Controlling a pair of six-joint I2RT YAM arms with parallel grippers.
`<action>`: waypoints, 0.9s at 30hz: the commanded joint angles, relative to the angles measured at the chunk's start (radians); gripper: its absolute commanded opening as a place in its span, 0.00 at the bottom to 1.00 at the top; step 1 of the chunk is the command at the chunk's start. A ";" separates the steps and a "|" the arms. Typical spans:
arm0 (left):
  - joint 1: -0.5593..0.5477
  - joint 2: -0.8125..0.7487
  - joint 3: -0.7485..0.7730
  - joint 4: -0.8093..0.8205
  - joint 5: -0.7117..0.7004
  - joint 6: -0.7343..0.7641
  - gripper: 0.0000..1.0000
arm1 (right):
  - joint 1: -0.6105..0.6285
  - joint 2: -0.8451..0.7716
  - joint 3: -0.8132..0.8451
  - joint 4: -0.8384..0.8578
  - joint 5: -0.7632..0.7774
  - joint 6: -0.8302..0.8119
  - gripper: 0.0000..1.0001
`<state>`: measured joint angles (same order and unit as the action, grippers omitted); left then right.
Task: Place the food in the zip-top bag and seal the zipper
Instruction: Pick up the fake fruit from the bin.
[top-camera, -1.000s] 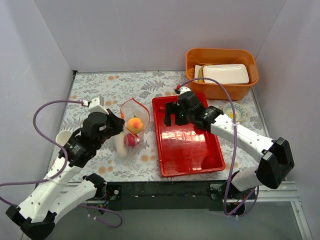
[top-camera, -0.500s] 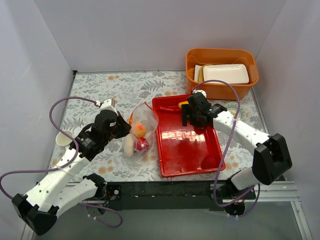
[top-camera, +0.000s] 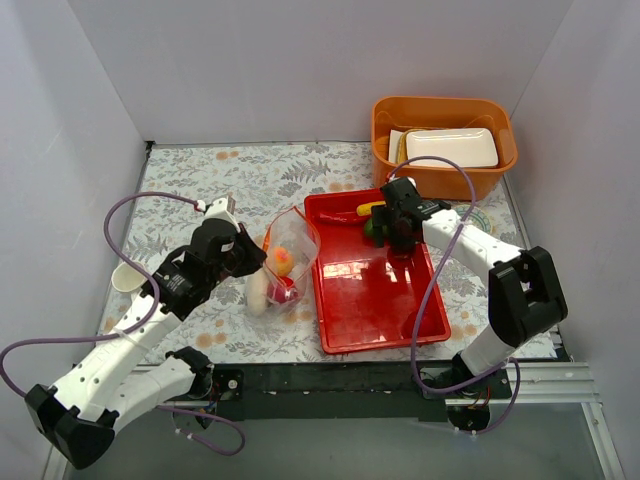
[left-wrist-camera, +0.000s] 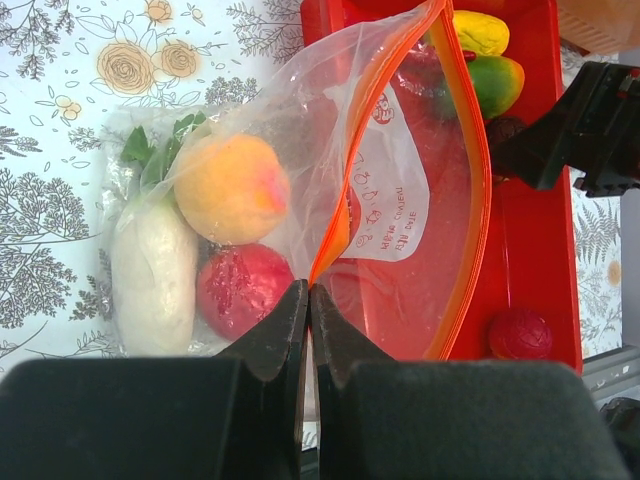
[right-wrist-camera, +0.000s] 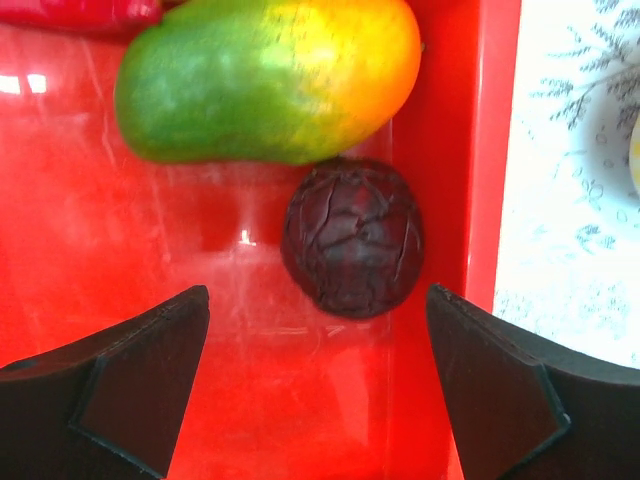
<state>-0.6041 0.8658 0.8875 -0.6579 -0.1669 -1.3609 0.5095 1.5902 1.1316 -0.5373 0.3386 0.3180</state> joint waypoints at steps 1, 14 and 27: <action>0.000 0.007 0.014 0.007 0.020 0.019 0.00 | -0.022 0.031 0.043 0.066 -0.026 -0.045 0.92; 0.000 -0.019 0.008 0.007 -0.025 0.009 0.00 | -0.035 0.077 -0.024 0.134 -0.076 -0.073 0.69; 0.000 -0.021 -0.007 0.011 -0.016 -0.001 0.00 | -0.037 0.059 -0.066 0.134 -0.119 -0.071 0.72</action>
<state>-0.6041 0.8513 0.8833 -0.6510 -0.1749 -1.3655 0.4770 1.6573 1.0763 -0.4145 0.2398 0.2546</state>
